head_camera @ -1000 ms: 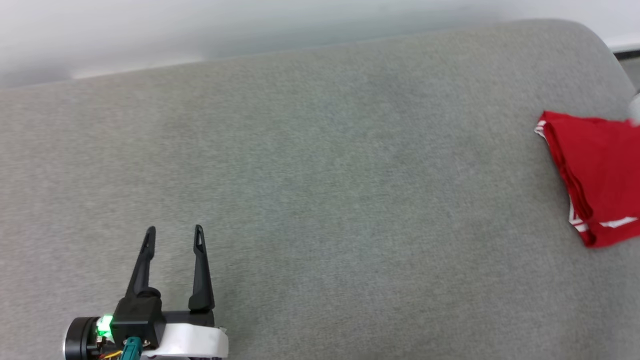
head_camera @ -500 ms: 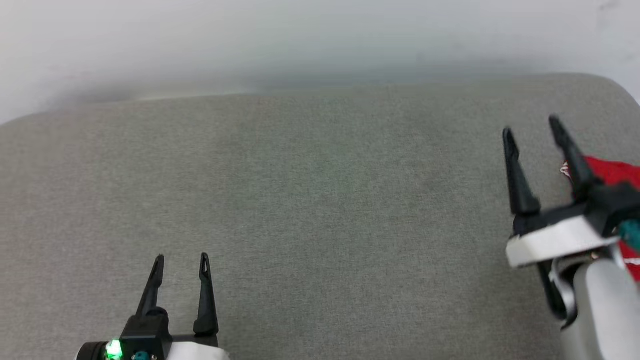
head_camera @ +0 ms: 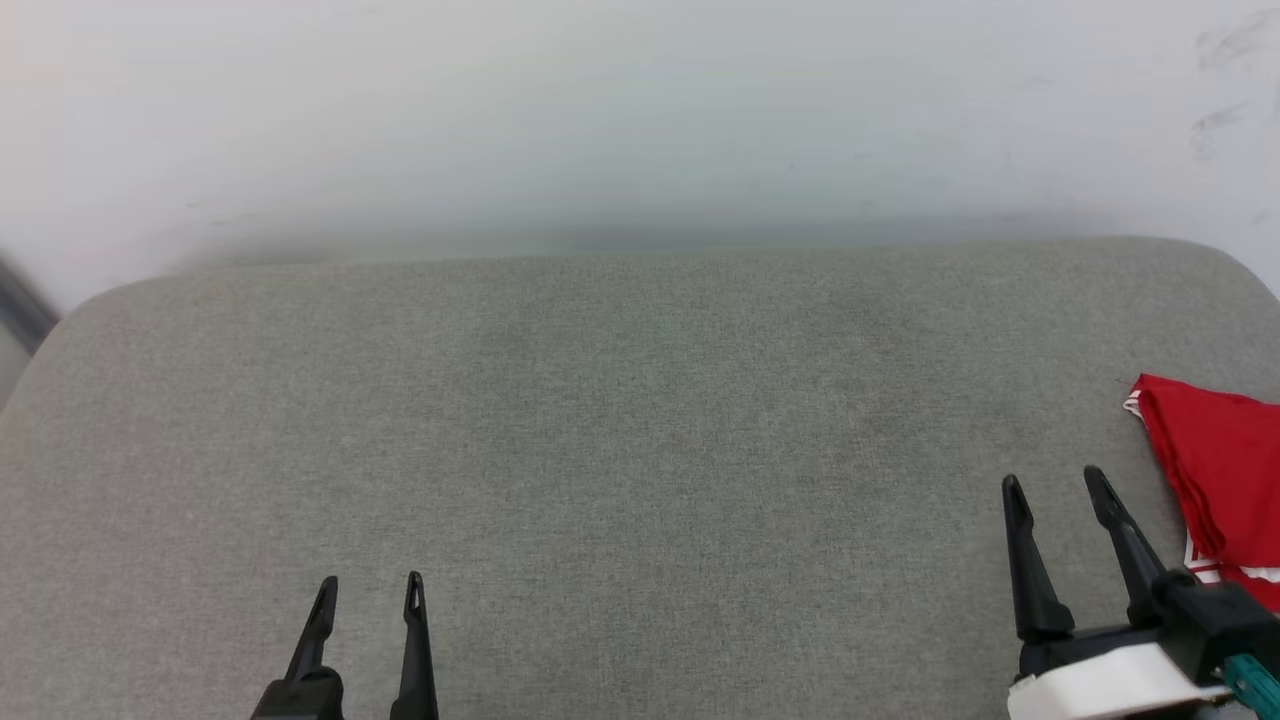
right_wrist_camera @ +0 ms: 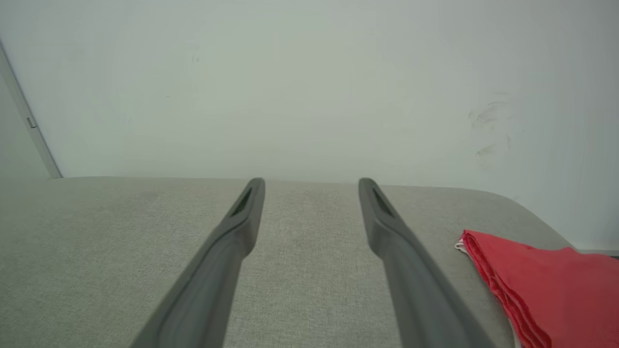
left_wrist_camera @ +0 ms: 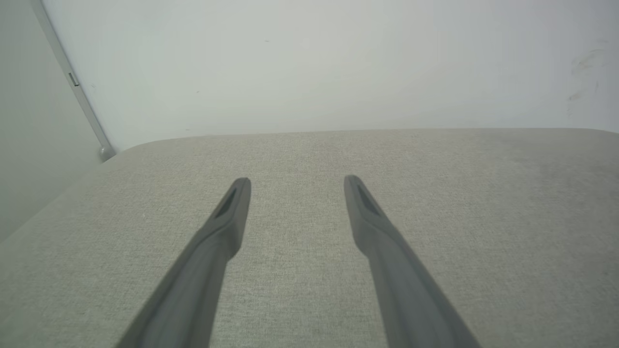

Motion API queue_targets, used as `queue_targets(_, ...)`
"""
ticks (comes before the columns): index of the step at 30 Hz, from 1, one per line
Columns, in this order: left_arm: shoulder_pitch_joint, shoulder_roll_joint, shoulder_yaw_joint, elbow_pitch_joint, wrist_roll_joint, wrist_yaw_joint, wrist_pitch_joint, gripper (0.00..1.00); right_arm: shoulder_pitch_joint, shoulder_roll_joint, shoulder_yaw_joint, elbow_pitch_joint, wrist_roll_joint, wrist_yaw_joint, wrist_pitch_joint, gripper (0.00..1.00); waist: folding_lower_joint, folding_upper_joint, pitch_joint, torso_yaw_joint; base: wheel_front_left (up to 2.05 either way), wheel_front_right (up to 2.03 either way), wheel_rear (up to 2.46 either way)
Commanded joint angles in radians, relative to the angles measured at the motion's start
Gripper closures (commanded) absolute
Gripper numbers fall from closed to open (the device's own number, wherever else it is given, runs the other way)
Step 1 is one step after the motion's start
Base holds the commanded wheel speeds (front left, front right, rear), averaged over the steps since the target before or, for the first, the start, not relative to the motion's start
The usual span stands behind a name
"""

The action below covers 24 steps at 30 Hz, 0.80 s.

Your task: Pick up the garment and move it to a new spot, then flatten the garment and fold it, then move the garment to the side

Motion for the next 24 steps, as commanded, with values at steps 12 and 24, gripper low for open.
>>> queue_targets(12, 0.048, -0.003, 0.013, 0.008, -0.015, -0.014, -0.002, 0.00, 0.143, 0.013, -0.037, -0.060, 0.062, -0.001, -0.001, 0.00, 0.0002, 0.0000, -0.045, 0.010, 0.00, 0.00, 0.00)
queue_targets(24, 0.041, -0.001, 0.018, 0.035, -0.021, -0.017, 0.001, 1.00, 0.148, 0.009, -0.028, -0.032, 0.079, 0.000, 0.002, 1.00, 0.0002, 0.0000, -0.051, 0.011, 0.00, 0.00, 0.00)
